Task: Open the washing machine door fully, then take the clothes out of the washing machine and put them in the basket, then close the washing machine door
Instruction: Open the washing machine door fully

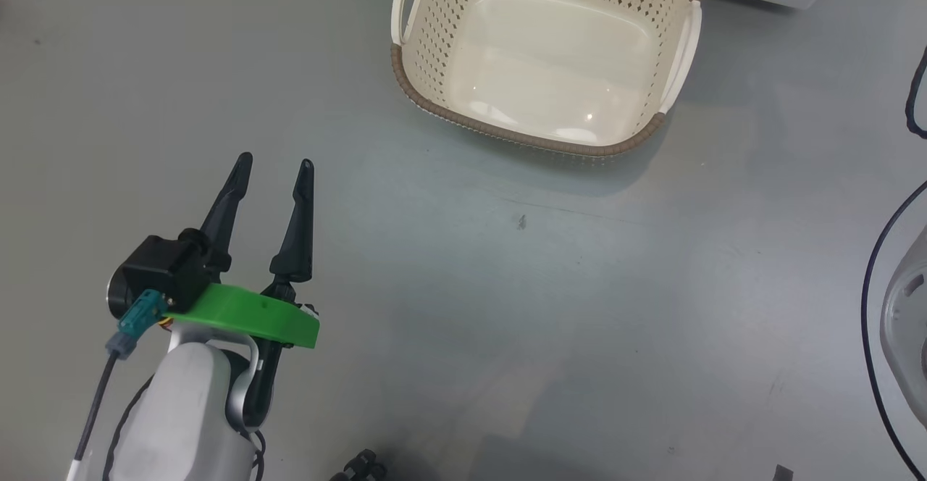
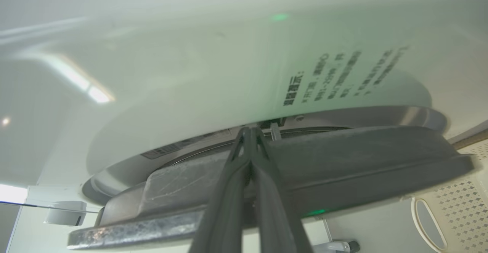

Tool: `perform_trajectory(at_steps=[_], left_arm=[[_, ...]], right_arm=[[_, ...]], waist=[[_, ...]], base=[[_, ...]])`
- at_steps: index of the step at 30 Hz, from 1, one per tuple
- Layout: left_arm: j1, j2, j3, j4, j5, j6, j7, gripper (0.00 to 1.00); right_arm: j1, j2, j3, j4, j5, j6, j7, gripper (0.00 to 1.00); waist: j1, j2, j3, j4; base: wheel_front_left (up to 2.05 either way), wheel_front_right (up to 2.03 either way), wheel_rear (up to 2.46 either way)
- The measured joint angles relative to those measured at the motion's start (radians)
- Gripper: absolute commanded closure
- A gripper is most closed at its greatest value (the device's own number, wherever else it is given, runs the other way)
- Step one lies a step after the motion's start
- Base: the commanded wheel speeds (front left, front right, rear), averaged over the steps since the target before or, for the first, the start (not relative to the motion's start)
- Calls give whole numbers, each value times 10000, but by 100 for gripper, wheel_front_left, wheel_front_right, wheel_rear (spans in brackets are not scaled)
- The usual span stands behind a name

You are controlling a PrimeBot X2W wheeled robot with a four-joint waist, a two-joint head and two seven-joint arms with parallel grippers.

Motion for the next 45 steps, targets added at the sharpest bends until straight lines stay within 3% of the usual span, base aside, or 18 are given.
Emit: perform_trajectory(at_steps=[23, 45], left_arm=[[1, -25, -15, 125, -13, 0, 0, 0], [46, -29, 148, 234, 146, 0, 0, 0]], right_arm=[[-584, -309, 190, 1375, -165, 2, 736, 100], [18, -92, 192, 1918, -82, -73, 1360, 100]], waist=[[0, 0, -185, 41], [0, 0, -933, -234]], base=[[0, 0, 0], [0, 0, 0]])
